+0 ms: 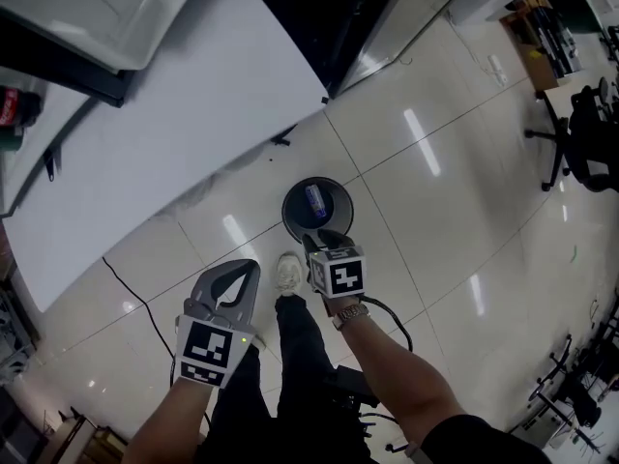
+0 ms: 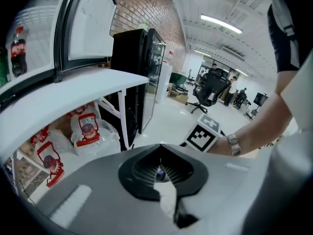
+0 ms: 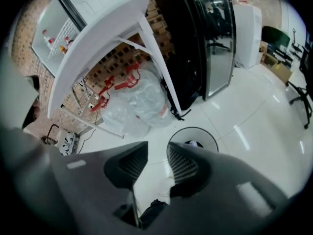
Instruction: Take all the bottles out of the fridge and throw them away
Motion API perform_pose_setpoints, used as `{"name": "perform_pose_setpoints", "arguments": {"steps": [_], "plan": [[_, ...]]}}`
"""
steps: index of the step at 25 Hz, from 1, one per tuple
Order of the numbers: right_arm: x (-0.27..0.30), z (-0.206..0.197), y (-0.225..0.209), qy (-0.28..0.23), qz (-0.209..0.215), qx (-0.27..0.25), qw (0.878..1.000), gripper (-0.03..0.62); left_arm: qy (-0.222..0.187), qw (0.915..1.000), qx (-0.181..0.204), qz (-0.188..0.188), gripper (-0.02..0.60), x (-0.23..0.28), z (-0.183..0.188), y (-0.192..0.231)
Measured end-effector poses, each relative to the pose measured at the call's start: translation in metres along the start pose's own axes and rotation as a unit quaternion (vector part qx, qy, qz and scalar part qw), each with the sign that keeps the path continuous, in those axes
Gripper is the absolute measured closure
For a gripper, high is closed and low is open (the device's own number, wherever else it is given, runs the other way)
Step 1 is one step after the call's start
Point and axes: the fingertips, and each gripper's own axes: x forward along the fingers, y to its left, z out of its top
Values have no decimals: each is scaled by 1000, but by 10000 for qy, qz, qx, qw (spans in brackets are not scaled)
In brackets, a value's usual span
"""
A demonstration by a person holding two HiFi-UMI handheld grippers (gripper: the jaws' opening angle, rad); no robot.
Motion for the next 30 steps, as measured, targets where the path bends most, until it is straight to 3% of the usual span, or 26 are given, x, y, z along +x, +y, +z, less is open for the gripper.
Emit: {"name": "perform_pose_setpoints", "arguments": {"steps": [6, 14, 20, 30], "plan": [[-58, 47, 36, -418, 293, -582, 9970, 467, -224, 9994, -28, 277, 578, -37, 20, -1], [-130, 113, 109, -1164, 733, -1312, 9818, 467, -687, 9944, -143, 792, 578, -97, 47, 12], [-178, 159, 185, -1699, 1151, -2106, 9558, 467, -1281, 9815, -253, 1403, 578, -149, 73, 36], [-208, 190, 316, -2053, 1487, -3199, 9129, 465, -1904, 9587, -390, 2075, 578, -244, 76, 91]]}}
